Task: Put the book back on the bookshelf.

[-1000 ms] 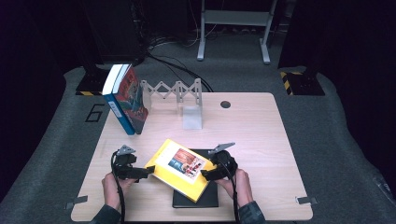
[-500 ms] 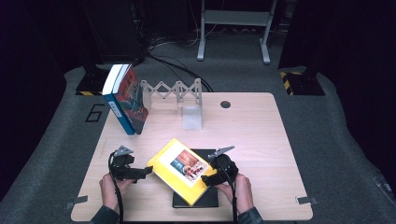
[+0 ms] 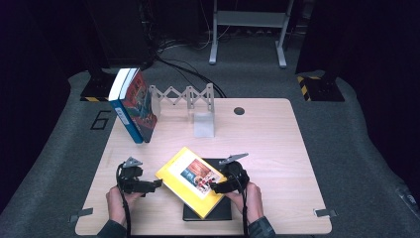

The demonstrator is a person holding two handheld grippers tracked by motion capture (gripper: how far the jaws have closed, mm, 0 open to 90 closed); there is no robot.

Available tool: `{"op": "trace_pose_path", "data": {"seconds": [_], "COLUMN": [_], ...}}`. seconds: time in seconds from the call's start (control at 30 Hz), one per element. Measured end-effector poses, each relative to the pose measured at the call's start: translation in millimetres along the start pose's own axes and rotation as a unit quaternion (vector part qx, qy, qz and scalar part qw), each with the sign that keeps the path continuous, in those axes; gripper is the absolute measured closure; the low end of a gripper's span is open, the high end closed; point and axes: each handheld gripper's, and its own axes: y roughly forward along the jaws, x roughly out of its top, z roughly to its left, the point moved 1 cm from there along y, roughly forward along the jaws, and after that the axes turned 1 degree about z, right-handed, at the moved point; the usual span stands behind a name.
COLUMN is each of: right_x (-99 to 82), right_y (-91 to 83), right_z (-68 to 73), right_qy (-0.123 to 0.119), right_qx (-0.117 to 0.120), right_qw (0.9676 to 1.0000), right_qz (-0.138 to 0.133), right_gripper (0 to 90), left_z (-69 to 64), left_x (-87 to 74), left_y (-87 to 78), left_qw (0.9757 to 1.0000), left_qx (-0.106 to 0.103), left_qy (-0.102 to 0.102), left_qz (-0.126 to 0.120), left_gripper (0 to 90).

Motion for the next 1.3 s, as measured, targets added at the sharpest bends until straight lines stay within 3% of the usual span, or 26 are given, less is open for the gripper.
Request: {"op": "trace_pose_path", "data": {"seconds": [0.03, 0.27, 0.3, 0.4, 0.53, 0.57, 0.77, 0.97, 1.03, 1.1, 1.13, 1.27, 1.3], "right_x": [-0.9, -8.7, -9.9, -11.6, -15.2, -17.0, -25.4, -26.8, -27.4, -27.3, -27.5, -28.0, -29.2], "right_y": [-0.7, -3.8, -4.7, -5.7, -7.3, -8.4, -9.8, -10.0, -10.8, -9.1, -8.0, -7.4, -8.2], "right_z": [1.4, 3.7, 4.6, 6.4, 11.7, 13.7, 24.0, 26.0, 21.7, 17.7, 17.8, 19.9, 21.8], "right_qy": [0.002, 0.012, 0.014, 0.014, 0.017, 0.018, 0.024, 0.024, 0.022, 0.012, 0.020, 0.015, 0.023], "right_qx": [-0.003, -0.003, -0.002, -0.004, -0.005, -0.004, -0.002, 0.008, 0.016, 0.024, 0.030, 0.021, 0.015], "right_qw": [1.0000, 0.9999, 0.9999, 0.9998, 0.9998, 0.9998, 0.9996, 0.9996, 0.9988, 0.9985, 0.9990, 0.9991, 0.9991], "right_qz": [-0.001, -0.010, -0.010, -0.010, -0.007, -0.006, -0.012, -0.009, -0.041, -0.047, -0.028, -0.035, -0.032], "right_gripper": [30.7, 30.7, 30.7, 30.8, 30.5, 30.4, 29.8, 29.9, 30.6, 30.2, 29.4, 30.6, 30.6], "left_z": [-1.1, -2.0, -0.9, -1.2, -1.1, -0.3, -0.6, 3.3, 2.6, -0.5, -2.2, -8.3, -9.4], "left_x": [0.8, 1.4, 0.8, 0.1, 5.8, 7.9, 22.1, 30.5, 29.5, 28.1, 27.6, 27.3, 27.3], "left_y": [0.4, 1.9, 1.9, 3.1, 7.3, 8.1, 18.7, 22.4, 21.6, 19.7, 19.8, 21.3, 21.1], "left_qw": [1.0000, 0.9998, 0.9997, 0.9997, 0.9997, 0.9996, 0.9994, 0.9986, 0.9989, 0.9988, 0.9988, 0.9977, 0.9980], "left_qx": [0.002, 0.003, 0.004, 0.004, 0.005, 0.008, 0.007, -0.007, -0.018, -0.028, -0.029, -0.048, -0.045], "left_qy": [-0.009, 0.000, 0.010, 0.003, -0.003, 0.007, 0.009, 0.011, 0.001, -0.002, -0.004, -0.010, -0.012], "left_qz": [-0.002, 0.020, 0.022, 0.025, 0.023, 0.026, 0.033, 0.051, 0.043, 0.041, 0.040, 0.046, 0.043], "left_gripper": [1.2, 1.2, 1.3, 1.2, 1.2, 1.2, 1.3, 2.5, 3.6, 3.6, 3.6, 4.1, 4.6]}}
